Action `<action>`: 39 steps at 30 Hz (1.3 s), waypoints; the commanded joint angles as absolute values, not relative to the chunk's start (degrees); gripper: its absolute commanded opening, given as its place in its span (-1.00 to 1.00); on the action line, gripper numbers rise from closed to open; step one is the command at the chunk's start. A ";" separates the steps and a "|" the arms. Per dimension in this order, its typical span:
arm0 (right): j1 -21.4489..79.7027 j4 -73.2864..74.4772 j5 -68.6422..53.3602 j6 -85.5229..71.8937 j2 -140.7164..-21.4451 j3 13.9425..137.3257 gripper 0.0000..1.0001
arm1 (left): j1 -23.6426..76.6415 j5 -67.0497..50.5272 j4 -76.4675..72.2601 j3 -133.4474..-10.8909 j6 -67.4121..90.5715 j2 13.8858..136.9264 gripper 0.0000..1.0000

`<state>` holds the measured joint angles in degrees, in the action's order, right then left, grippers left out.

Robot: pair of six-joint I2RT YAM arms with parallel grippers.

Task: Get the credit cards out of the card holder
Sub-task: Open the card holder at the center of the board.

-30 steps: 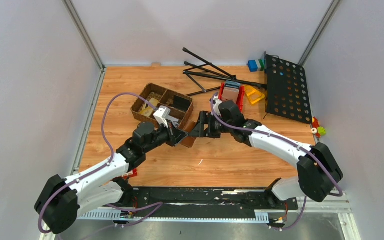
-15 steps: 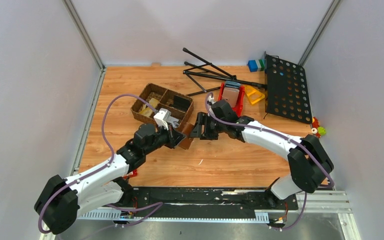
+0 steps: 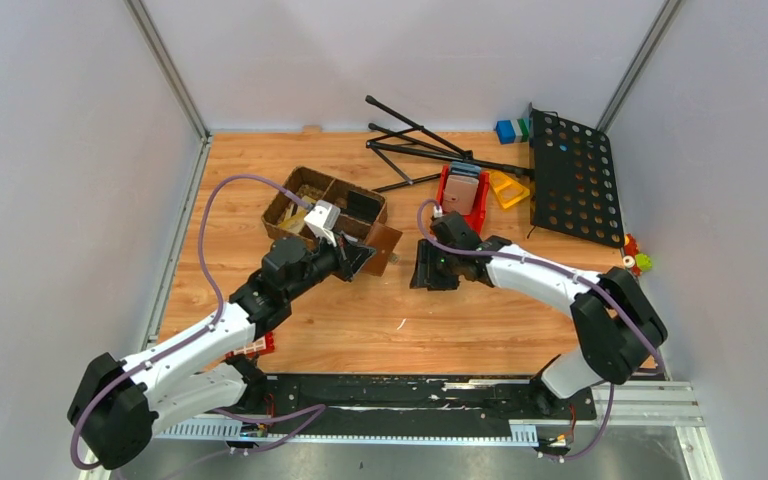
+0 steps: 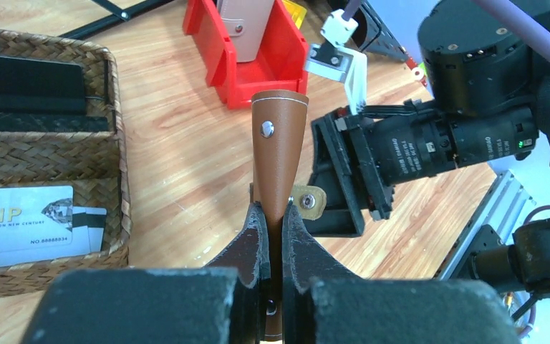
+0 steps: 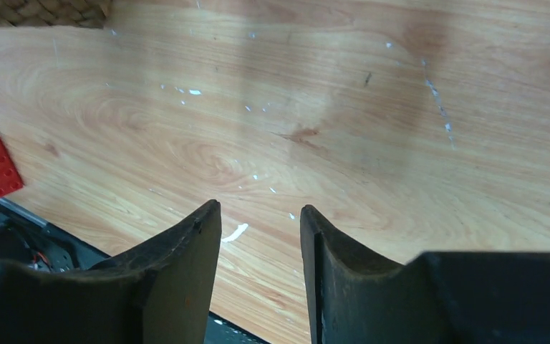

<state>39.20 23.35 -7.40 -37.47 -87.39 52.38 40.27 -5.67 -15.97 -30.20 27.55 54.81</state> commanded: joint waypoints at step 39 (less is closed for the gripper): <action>38.11 3.84 -12.85 -39.28 -63.63 38.30 -1.00 | 40.17 -13.62 -25.73 -30.26 45.19 60.98 -0.88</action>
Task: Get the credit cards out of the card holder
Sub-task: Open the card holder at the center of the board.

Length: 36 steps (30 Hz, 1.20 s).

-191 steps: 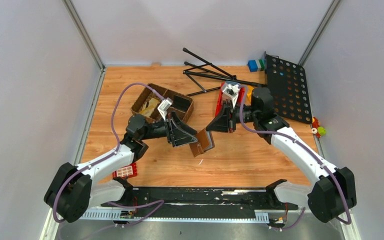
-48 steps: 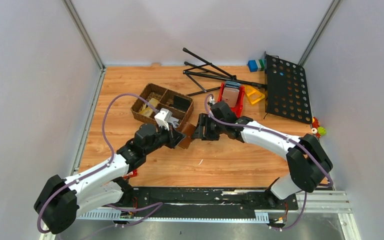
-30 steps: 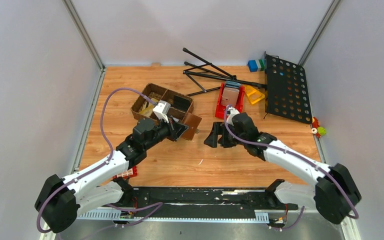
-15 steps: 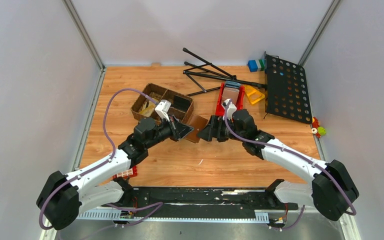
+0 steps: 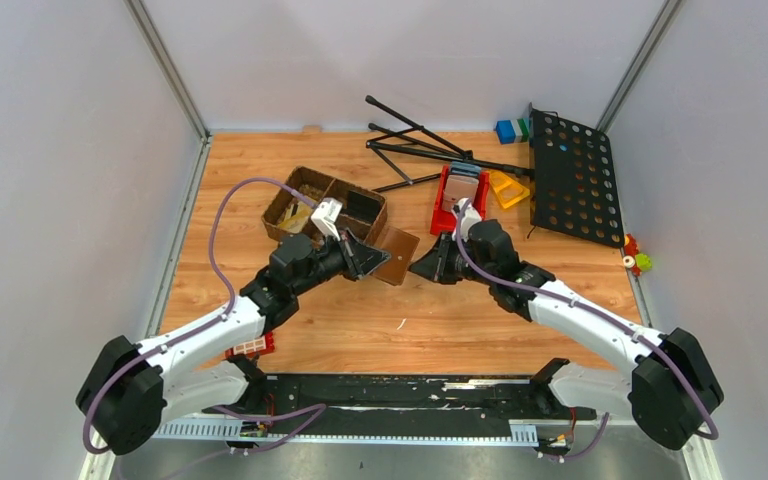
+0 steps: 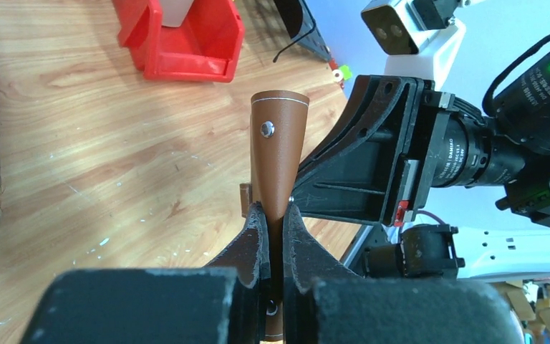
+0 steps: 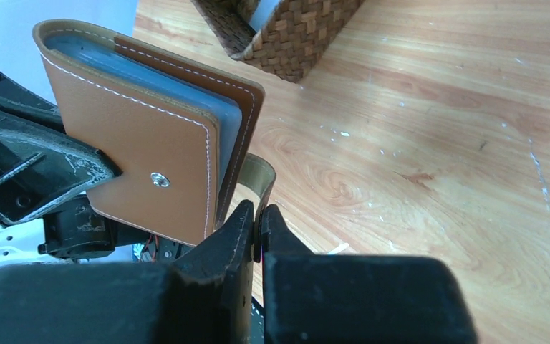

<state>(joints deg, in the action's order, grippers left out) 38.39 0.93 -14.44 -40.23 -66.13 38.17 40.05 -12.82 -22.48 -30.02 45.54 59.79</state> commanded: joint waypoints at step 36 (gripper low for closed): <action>34.81 18.82 -24.79 -29.09 -69.34 42.57 -1.00 | 45.34 -10.96 -10.96 -26.62 36.28 66.65 0.55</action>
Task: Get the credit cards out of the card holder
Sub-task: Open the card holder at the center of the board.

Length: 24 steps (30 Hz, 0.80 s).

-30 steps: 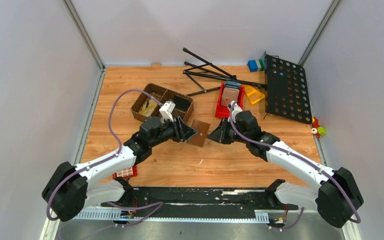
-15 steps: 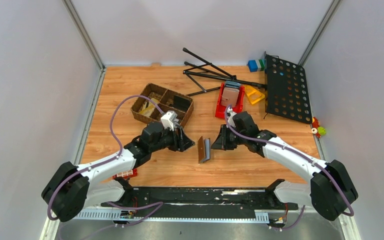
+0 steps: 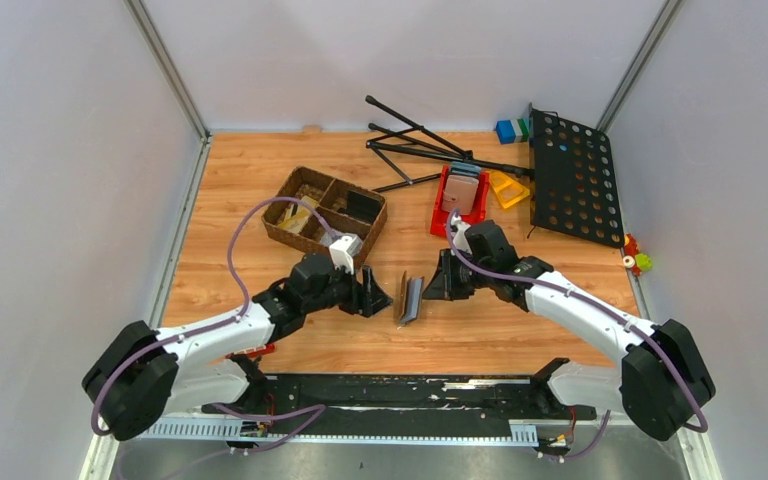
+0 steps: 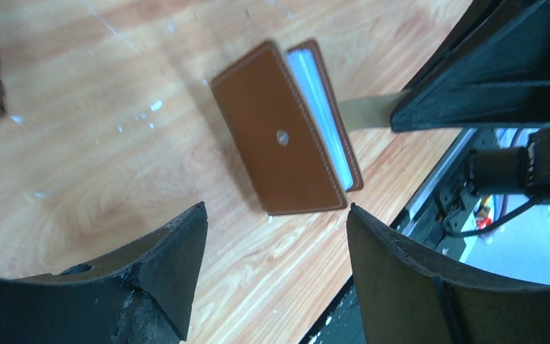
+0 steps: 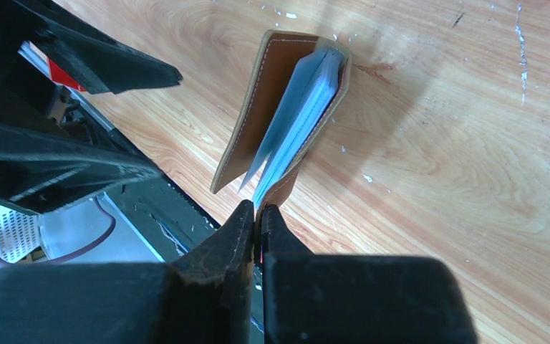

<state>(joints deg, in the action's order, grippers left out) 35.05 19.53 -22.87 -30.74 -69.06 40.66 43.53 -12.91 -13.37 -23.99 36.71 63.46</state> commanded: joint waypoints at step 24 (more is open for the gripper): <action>34.83 16.41 -27.16 -30.11 -70.66 43.93 -1.00 | 46.10 -15.66 -11.77 -34.64 36.76 77.50 0.75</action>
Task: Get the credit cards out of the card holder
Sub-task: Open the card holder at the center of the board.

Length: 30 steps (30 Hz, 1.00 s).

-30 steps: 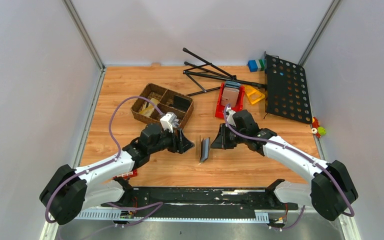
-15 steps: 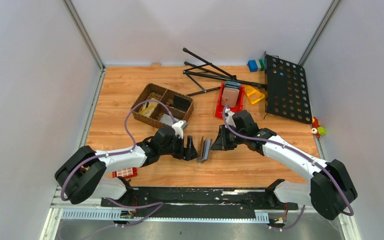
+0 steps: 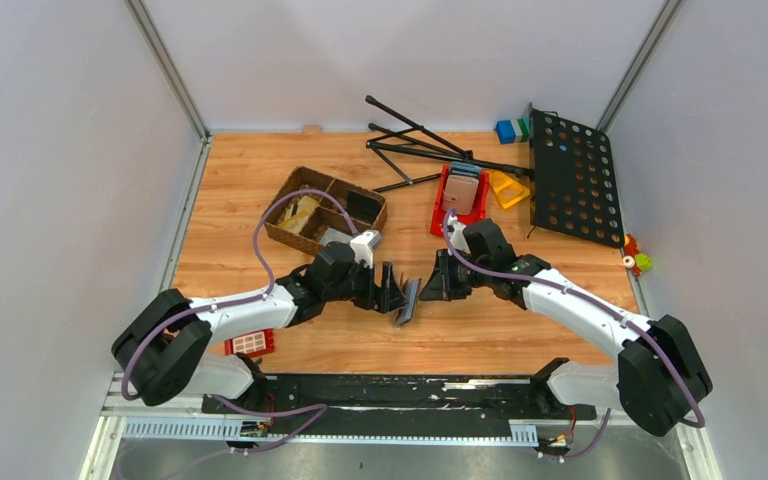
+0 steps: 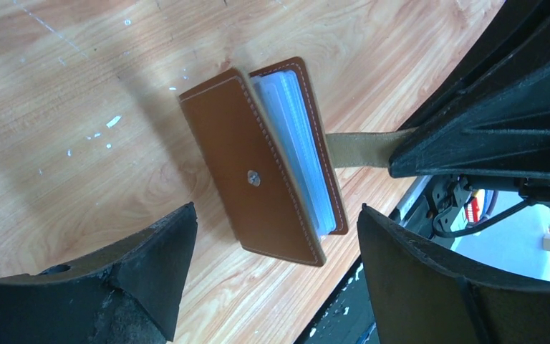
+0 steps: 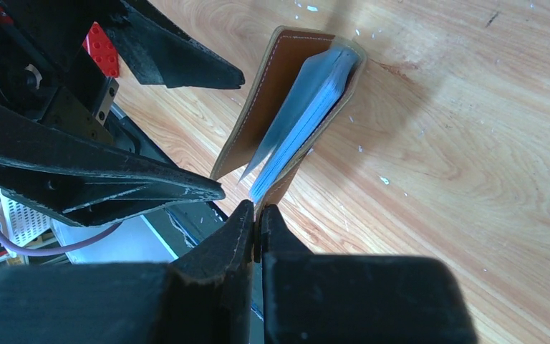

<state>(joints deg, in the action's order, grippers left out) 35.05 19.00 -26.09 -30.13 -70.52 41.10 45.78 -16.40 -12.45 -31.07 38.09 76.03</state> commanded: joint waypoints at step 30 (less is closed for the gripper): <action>34.83 20.79 -21.83 -28.19 -70.84 44.39 -1.00 | 46.14 -13.49 -7.65 -36.77 38.15 84.48 -0.48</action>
